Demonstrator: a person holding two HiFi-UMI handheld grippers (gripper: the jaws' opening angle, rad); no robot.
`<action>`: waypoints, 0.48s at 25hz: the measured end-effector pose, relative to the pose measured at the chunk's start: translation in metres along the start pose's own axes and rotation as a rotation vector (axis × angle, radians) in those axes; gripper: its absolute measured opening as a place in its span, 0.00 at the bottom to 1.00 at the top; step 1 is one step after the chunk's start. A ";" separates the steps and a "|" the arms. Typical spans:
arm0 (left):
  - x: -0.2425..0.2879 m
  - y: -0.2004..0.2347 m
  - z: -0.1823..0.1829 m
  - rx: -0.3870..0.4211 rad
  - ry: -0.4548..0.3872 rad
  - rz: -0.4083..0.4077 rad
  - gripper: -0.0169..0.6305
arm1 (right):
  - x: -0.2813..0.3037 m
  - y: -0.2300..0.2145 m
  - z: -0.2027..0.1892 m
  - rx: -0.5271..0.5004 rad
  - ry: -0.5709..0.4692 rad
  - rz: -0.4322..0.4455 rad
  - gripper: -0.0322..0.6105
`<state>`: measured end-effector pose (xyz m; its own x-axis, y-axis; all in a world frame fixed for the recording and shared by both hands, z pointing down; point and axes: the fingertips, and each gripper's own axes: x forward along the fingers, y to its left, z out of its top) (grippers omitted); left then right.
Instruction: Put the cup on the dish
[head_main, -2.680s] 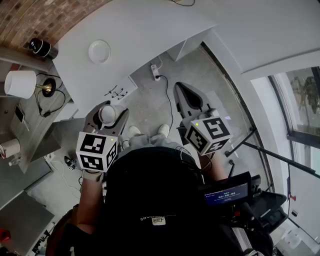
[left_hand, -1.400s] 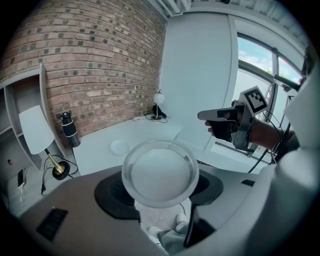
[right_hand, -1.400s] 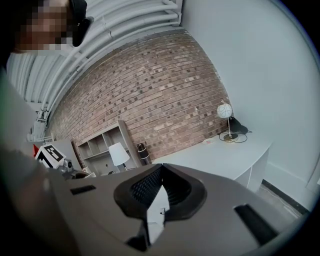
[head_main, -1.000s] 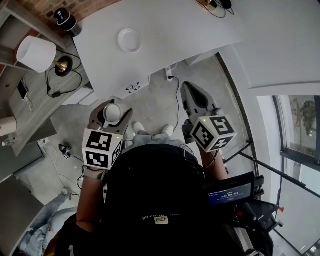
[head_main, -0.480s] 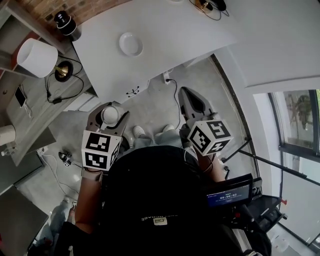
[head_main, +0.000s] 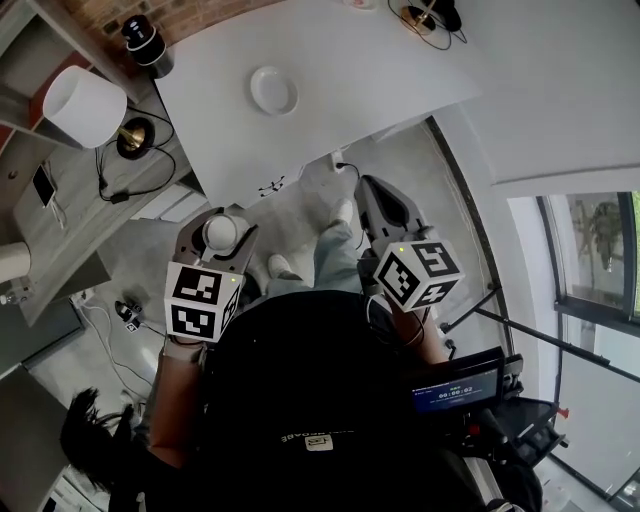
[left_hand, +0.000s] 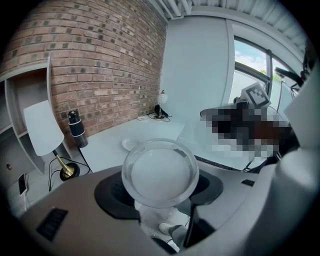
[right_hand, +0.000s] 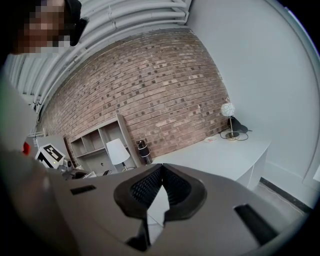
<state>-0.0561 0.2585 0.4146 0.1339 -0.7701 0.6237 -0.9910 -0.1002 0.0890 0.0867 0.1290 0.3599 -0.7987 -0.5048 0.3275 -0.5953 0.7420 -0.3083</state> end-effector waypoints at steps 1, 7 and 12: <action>0.000 0.002 -0.001 -0.002 -0.001 0.005 0.43 | 0.003 0.001 0.000 -0.003 0.002 0.005 0.05; 0.002 0.014 0.001 -0.035 0.001 0.044 0.43 | 0.021 0.003 0.007 -0.023 0.016 0.045 0.05; 0.012 0.019 0.007 -0.060 0.005 0.068 0.43 | 0.038 -0.006 0.012 -0.029 0.038 0.069 0.06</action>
<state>-0.0738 0.2433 0.4185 0.0668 -0.7710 0.6334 -0.9957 -0.0103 0.0926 0.0592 0.1002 0.3632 -0.8338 -0.4351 0.3397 -0.5354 0.7873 -0.3058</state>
